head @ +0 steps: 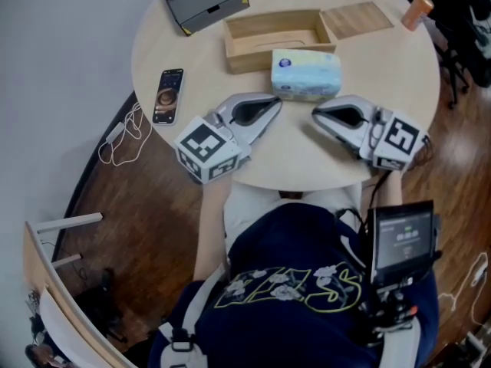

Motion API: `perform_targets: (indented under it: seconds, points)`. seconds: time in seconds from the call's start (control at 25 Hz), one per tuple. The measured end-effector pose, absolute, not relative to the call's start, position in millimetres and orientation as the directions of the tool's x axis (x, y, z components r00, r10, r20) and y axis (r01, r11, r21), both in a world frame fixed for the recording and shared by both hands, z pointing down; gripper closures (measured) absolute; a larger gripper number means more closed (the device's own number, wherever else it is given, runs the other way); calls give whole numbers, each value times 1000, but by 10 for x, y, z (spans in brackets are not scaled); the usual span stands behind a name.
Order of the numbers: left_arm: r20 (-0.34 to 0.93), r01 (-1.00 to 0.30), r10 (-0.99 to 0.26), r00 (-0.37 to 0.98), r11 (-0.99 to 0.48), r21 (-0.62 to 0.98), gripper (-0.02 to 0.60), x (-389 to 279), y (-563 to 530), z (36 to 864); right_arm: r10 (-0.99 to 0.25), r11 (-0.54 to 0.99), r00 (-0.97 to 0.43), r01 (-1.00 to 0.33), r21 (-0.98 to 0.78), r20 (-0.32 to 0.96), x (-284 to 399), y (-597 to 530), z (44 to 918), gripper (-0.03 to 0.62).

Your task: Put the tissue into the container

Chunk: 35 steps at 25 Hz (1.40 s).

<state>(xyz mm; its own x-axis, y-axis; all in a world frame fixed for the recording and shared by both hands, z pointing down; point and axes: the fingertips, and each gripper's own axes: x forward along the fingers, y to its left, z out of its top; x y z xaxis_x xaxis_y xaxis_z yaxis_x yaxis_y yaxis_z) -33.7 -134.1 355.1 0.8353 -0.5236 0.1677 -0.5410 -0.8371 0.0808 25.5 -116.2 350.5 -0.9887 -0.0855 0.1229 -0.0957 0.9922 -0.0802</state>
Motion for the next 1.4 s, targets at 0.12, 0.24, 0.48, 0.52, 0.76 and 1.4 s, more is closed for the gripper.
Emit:
perform_targets:
  seconds: [0.12, 0.24, 0.48, 0.52, 0.76, 1.4]
  points:
    - [211, -485, -460, 862, -870, 85, 580, -243, -1329, 3619, -84, 993, -988, -93, -73, 128, 258, -1163, 3506, 593]
    - [267, -388, -351, 898, -916, 100, 580, -83, -1268, 3674, -89, 992, -990, -98, -79, 110, 244, -1168, 3481, 593]
    - [299, -313, -270, 915, -944, 108, 580, 7, -1214, 3747, -88, 992, -989, -98, -79, 121, 256, -1162, 3502, 593]
    - [297, -316, -273, 915, -943, 108, 580, 10, -1218, 3730, -87, 993, -988, -96, -74, 124, 260, -1163, 3504, 594]
    - [300, -356, -310, 902, -928, 112, 580, 22, -1292, 3723, -89, 992, -990, -98, -75, 114, 261, -1169, 3481, 594]
    - [179, -264, -248, 952, -962, 73, 580, 91, -1051, 3527, -96, 992, -988, -105, -71, 124, 257, -1160, 3498, 594]
